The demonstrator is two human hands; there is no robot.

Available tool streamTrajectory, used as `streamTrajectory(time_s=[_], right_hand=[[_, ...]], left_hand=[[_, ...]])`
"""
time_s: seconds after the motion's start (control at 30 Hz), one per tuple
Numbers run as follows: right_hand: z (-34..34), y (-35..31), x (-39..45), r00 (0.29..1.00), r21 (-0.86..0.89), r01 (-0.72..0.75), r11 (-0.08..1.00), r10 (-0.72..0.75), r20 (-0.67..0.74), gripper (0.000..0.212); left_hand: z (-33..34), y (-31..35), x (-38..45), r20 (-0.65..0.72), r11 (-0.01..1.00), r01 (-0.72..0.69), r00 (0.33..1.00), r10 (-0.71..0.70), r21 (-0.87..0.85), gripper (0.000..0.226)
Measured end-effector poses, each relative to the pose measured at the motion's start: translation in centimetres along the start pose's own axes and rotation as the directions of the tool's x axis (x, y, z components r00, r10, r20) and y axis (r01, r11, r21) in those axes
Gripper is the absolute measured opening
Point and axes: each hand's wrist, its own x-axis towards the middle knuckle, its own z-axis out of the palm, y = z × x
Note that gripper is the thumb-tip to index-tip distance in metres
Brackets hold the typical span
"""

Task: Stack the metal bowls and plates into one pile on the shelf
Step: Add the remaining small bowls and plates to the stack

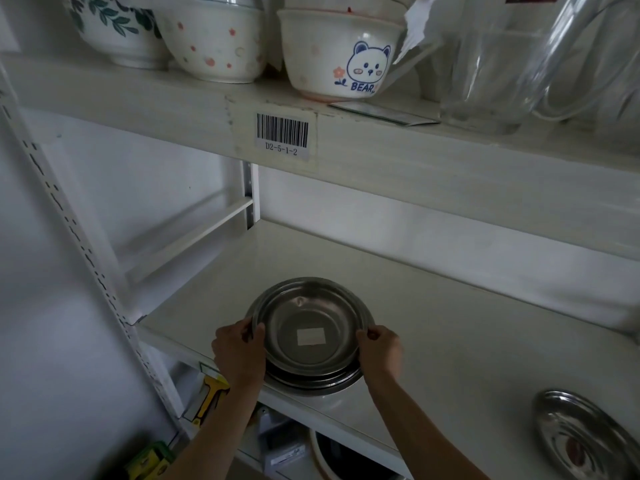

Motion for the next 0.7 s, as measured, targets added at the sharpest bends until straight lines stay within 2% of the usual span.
streamTrajectory(time_s=[0.5, 0.7], right_hand=[[0.0, -0.3, -0.1, 0.994, -0.361, 0.090, 0.928, -0.104, -0.020, 0.007], [0.2, -0.4, 0.0, 0.995, -0.406, 0.080, 0.911, -0.098, -0.023, 0.011]], left_hand=[[-0.2, 0.9, -0.9, -0.017, 0.995, -0.036, 0.999, 0.035, -0.093, 0.019], [-0.9, 1.9, -1.6, -0.035, 0.992, -0.039, 0.999, 0.035, -0.118, 0.017]])
